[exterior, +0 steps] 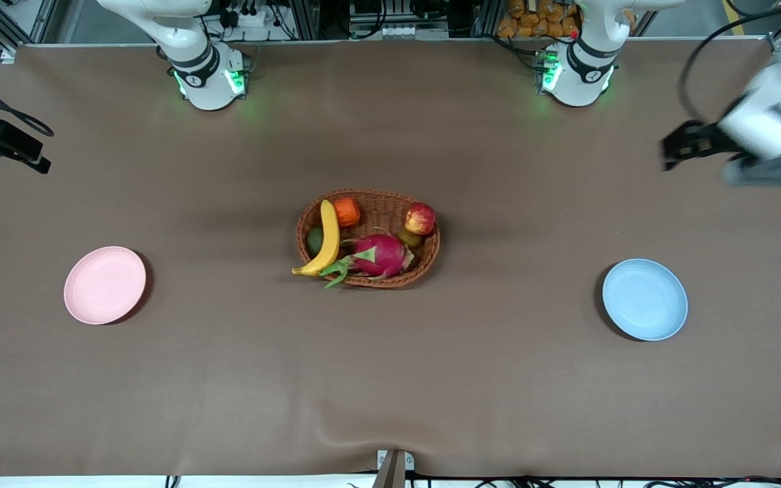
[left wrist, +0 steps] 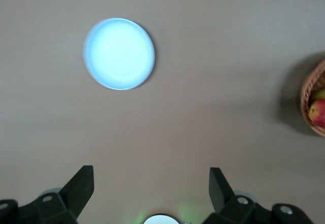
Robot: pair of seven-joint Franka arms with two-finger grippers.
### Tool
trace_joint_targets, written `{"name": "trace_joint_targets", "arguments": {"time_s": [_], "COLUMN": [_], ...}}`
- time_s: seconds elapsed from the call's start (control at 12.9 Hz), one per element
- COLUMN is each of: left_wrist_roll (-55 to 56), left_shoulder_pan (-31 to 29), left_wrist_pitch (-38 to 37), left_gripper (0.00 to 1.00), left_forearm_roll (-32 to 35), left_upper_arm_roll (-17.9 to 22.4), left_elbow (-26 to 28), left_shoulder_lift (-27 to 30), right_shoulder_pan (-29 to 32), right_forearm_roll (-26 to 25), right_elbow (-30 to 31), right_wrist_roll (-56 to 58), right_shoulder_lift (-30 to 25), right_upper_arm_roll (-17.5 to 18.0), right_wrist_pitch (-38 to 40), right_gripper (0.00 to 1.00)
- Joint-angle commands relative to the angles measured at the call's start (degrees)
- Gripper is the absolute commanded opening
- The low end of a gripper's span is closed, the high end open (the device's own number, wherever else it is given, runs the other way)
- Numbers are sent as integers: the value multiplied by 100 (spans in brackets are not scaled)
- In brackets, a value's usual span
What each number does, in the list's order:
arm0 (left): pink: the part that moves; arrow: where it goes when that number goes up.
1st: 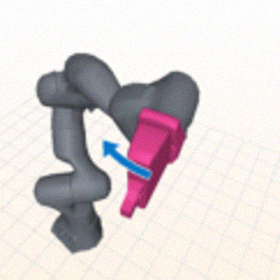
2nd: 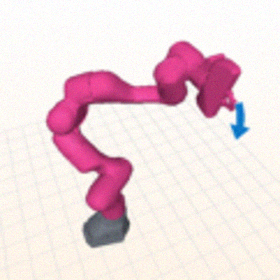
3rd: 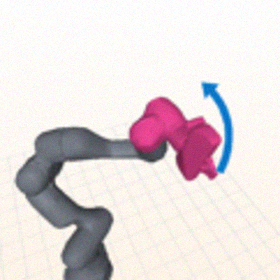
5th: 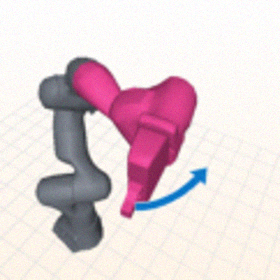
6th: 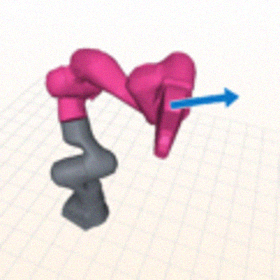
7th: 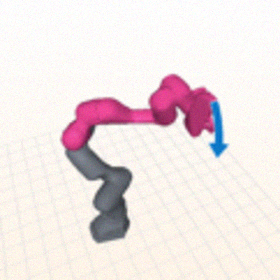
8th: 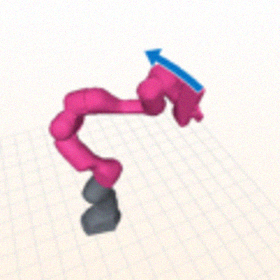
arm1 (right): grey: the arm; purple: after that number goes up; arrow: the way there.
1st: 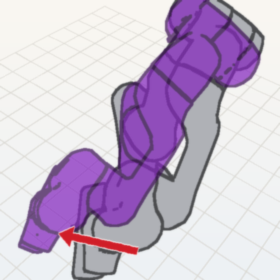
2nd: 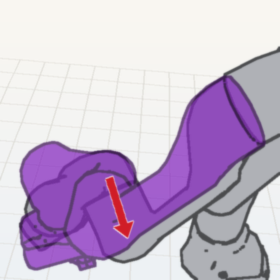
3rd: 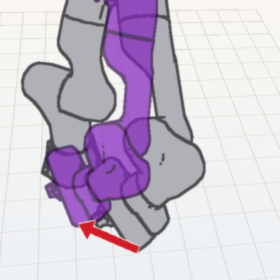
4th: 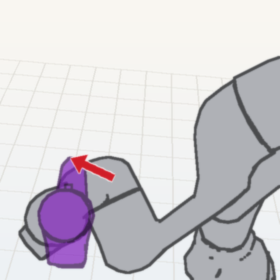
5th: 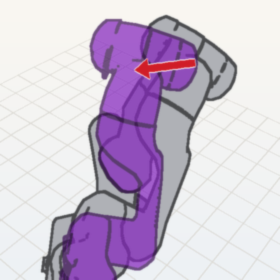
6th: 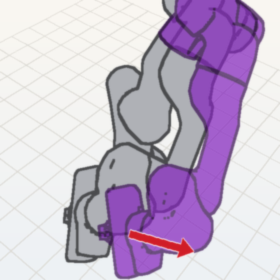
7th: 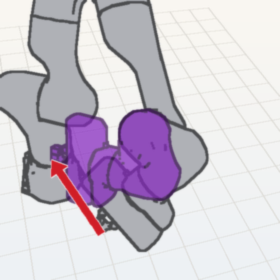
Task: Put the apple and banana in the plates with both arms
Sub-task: 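Move the left gripper from rest toward the red apple in the basket, then lower the left gripper and close it on the red apple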
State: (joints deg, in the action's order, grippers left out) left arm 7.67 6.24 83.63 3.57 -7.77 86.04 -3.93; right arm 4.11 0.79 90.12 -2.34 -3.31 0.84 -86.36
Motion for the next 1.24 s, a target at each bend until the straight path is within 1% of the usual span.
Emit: {"name": "trace_joint_targets", "arguments": {"time_s": [0.0,0.15,0.31,0.39,0.54,0.77,0.85,1.16], "left_wrist_roll": [775,1436,1719,1903,1992,2693,2774,2783], "left_shoulder_pan": [526,939,1343,1476,1494,1907,2047,2294], "left_wrist_pitch": [380,514,838,1031,1698,2735,2973,3281], "left_gripper": [100,100,100,100,100,100,100,100], "left_forearm_roll": [-22,-119,-180,-303,-741,-831,-831,-849], "left_upper_arm_roll": [-129,-129,-129,-129,-129,-146,-164,-181], "left_elbow": [-201,-201,-105,87,675,1186,1274,1293], "left_shoulder_lift": [-678,-968,-1232,-1259,-1189,-1320,-1382,-1759], "right_shoulder_pan": [-15,-24,-41,-41,-6,11,11,12], "right_forearm_roll": [-53,-53,-53,-53,-53,-53,-61,-53], "right_elbow": [-153,-153,-144,-144,-153,-144,-162,-206], "right_wrist_roll": [-109,-109,-109,-109,-109,-109,-109,-117], "right_shoulder_lift": [32,32,32,32,32,32,32,58], "right_upper_arm_roll": [-14,-14,-5,-13,-14,-22,-22,-31], "right_wrist_pitch": [111,120,120,120,120,120,111,120], "right_gripper": [100,100,100,100,100,100,100,100]}}
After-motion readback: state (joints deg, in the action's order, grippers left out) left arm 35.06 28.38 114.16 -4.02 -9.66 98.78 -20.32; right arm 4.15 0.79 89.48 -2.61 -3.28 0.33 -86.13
